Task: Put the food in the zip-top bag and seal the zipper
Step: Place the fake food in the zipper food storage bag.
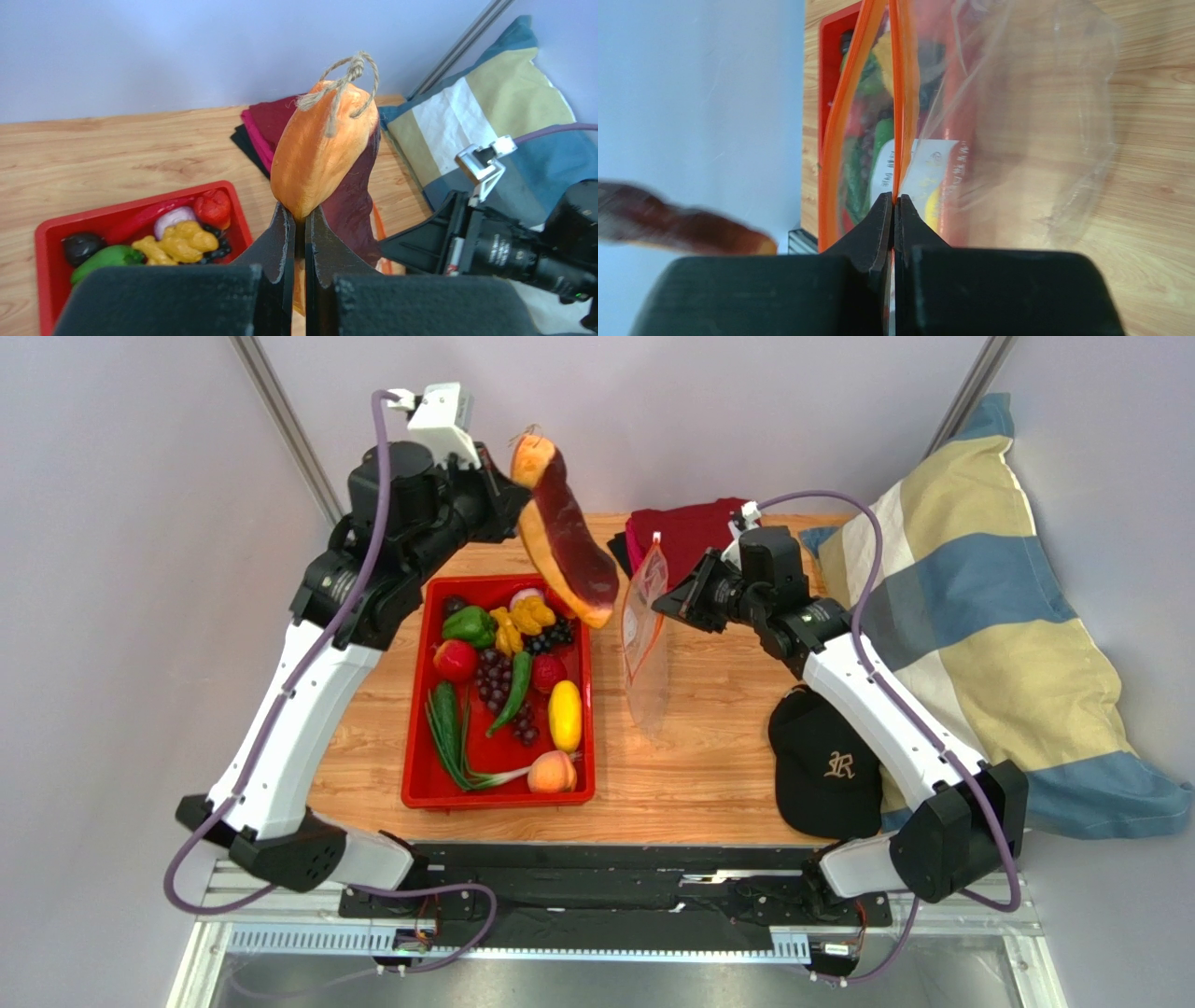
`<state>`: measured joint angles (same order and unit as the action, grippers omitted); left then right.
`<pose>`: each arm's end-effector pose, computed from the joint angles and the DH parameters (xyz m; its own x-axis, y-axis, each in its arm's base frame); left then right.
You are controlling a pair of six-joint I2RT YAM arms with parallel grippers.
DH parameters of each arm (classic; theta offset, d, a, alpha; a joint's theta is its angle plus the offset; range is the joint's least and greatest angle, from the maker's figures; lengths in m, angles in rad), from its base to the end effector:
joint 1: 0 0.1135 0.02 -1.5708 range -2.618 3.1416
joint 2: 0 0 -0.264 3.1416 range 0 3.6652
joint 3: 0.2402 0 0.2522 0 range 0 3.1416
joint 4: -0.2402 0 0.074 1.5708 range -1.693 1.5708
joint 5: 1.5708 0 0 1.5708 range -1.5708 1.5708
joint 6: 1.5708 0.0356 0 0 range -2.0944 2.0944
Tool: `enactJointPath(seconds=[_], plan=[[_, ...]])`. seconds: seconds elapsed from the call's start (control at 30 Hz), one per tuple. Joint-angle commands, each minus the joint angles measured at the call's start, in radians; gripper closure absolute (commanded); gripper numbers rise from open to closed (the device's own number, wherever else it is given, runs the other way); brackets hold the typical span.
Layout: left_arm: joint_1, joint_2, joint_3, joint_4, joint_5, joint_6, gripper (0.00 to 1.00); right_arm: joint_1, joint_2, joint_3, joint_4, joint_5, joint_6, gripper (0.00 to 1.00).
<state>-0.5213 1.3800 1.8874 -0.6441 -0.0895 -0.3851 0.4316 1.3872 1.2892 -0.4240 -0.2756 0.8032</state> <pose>0.2299 -0.1284 0.5293 -0.2670 -0.2781 -0.9227 0.3441 0.8668 -0.3609 0.2823 0.1407 0.3548 -0.7583 0.4131 -0.5043 -0.1024 0.6885 0.7180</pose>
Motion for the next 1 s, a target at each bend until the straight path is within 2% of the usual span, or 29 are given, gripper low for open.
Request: enactJointPath(seconds=[0.0,0.13,0.2,0.47,0.7,0.87,0.97], plan=[[-0.057,0.071,0.13,-0.011,-0.077,-0.052,1.0,0.016,0.024,0.064,-0.029,0.125,-0.024,1.0],[-0.088,0.149,0.246,-0.069,-0.136,-0.097,1.0,0.038,0.033,0.081,-0.024,0.165,-0.056,1.0],[-0.115,0.188,0.283,-0.089,-0.214,-0.074,1.0,0.041,0.036,0.087,-0.022,0.168,-0.052,1.0],[-0.229,0.258,0.299,-0.092,-0.429,0.021,1.0,0.059,0.035,0.13,-0.038,0.211,-0.05,1.0],[-0.284,0.264,0.228,-0.089,-0.441,0.046,1.0,0.085,0.041,0.154,-0.033,0.231,-0.068,1.0],[-0.298,0.248,0.148,-0.109,-0.417,-0.026,1.0,0.091,0.041,0.147,-0.021,0.231,-0.059,1.0],[-0.296,0.28,0.182,-0.135,-0.464,-0.081,1.0,0.102,0.042,0.15,-0.022,0.237,-0.058,1.0]])
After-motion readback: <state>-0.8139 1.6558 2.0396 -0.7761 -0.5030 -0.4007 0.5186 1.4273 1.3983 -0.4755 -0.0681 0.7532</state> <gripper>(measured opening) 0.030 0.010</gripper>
